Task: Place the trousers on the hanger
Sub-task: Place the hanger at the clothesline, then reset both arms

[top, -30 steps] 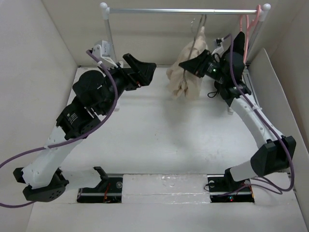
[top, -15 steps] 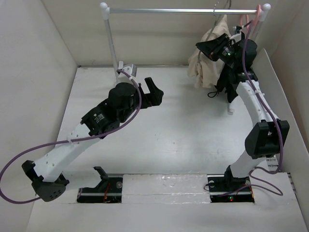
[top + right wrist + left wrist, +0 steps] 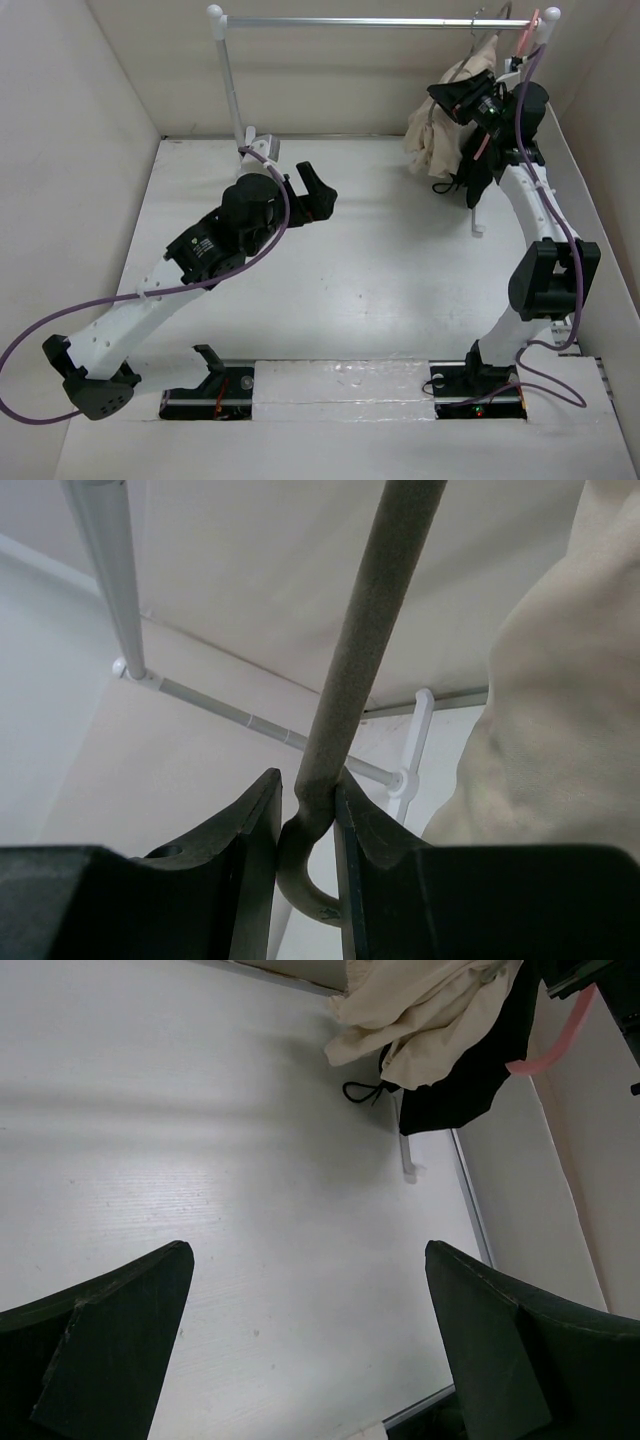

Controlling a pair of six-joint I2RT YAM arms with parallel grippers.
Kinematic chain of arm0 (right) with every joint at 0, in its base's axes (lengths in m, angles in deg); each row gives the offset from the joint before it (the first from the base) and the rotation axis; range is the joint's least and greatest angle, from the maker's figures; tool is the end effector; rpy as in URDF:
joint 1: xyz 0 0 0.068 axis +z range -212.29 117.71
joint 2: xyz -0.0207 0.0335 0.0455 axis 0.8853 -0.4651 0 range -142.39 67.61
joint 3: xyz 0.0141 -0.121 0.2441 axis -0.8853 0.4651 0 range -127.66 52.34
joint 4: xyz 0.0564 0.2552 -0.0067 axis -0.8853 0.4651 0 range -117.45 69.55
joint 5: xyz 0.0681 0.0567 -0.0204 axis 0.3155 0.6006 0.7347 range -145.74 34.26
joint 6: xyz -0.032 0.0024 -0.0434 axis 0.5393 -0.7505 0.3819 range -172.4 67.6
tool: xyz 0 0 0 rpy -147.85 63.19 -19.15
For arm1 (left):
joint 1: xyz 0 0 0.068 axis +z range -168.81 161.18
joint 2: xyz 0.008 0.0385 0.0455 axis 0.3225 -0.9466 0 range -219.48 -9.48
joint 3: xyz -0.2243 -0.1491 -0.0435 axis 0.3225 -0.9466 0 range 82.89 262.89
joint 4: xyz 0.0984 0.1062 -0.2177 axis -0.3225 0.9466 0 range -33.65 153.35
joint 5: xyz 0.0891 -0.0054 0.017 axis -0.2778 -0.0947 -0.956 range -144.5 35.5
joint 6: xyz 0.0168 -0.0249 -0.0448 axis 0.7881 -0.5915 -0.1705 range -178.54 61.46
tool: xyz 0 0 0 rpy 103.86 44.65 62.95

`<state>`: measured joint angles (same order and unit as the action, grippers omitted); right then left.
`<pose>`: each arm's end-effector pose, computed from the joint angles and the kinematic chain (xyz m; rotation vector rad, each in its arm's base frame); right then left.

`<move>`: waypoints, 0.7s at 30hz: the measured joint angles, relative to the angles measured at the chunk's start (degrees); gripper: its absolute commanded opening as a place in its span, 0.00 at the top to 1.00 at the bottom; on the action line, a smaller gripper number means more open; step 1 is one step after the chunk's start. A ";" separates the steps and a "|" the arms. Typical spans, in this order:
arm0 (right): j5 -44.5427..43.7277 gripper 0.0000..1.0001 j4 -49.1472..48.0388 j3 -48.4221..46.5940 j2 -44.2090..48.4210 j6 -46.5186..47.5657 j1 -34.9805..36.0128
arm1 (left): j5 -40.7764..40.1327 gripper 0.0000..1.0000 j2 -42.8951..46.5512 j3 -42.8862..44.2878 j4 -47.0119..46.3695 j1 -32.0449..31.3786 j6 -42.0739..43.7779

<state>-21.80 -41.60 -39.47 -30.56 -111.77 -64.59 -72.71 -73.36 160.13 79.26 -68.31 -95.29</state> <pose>0.4108 0.0034 0.4213 0.3172 1.5504 1.2182 0.1608 -0.1711 0.4475 -0.0426 1.8020 -0.8235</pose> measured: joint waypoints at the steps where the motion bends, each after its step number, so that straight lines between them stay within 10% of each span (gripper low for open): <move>1: 0.02 1.00 -0.13 0.24 0.00 0.00 0.00 | 0.00 0.01 0.00 -0.02 0.00 0.00 -0.15; 4: 0.39 0.92 -0.90 1.68 0.00 0.28 0.02 | -0.02 0.01 0.00 -0.50 -0.20 0.00 -0.59; 11: 0.26 0.30 -0.59 3.58 1.68 4.31 0.00 | 0.00 0.01 -1.51 -0.94 -0.15 0.00 -1.29; 21: -7.06 0.07 12.26 3.54 16.48 20.41 0.02 | -0.02 0.01 -5.46 -0.61 1.11 0.00 -1.46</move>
<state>-28.86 -29.34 -35.93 -14.08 -91.36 -64.57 -72.74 -78.82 159.51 80.38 -68.31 -96.76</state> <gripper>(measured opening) 0.851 0.986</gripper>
